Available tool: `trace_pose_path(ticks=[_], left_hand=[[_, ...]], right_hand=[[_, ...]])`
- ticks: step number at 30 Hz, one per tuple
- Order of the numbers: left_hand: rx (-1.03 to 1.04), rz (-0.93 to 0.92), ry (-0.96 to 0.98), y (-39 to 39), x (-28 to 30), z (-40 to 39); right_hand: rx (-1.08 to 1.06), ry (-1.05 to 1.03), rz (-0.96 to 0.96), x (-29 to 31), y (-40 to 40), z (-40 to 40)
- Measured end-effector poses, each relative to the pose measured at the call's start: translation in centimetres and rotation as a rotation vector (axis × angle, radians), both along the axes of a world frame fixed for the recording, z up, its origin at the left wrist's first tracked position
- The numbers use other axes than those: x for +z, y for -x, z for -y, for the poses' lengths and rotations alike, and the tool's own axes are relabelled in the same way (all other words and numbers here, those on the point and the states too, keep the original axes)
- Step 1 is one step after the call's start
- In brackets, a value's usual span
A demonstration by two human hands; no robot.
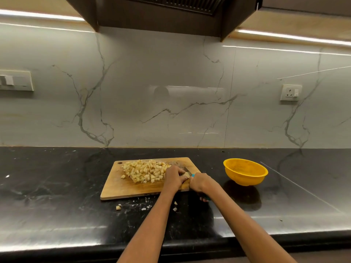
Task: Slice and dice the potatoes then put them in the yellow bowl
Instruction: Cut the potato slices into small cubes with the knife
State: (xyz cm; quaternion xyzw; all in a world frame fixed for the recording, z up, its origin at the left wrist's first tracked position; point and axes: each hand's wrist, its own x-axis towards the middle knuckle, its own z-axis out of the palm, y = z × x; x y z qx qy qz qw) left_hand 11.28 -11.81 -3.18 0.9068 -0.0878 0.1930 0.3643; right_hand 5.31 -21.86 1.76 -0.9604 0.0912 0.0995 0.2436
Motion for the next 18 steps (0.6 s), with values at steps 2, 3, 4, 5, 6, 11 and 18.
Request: trace_pose_path(ticks=[2,3,4,5,6,11,18], left_hand=[[0.006,-0.002,0.008,0.0,0.0,0.1],[0.009,-0.003,0.012,0.1,0.0,0.1],[0.015,-0.002,0.016,0.1,0.0,0.1],[0.020,0.000,0.019,0.1,0.0,0.1],[0.019,-0.001,0.022,0.2,-0.1,0.2],[0.010,-0.014,0.052,0.5,-0.2,0.3],[0.031,-0.033,0.080,0.5,-0.2,0.5]], right_hand=[[0.011,0.057,0.054,-0.6,0.6,0.2],[0.022,0.096,0.097,-1.1,0.9,0.4],[0.033,0.130,0.138,-1.6,1.4,0.7],[0.036,0.152,0.169,-1.9,2.0,0.8],[0.030,0.167,0.185,-2.2,2.9,1.0],[0.016,0.266,0.273,-3.0,5.6,1.6],[-0.088,0.176,0.399,-3.4,5.8,2.1]])
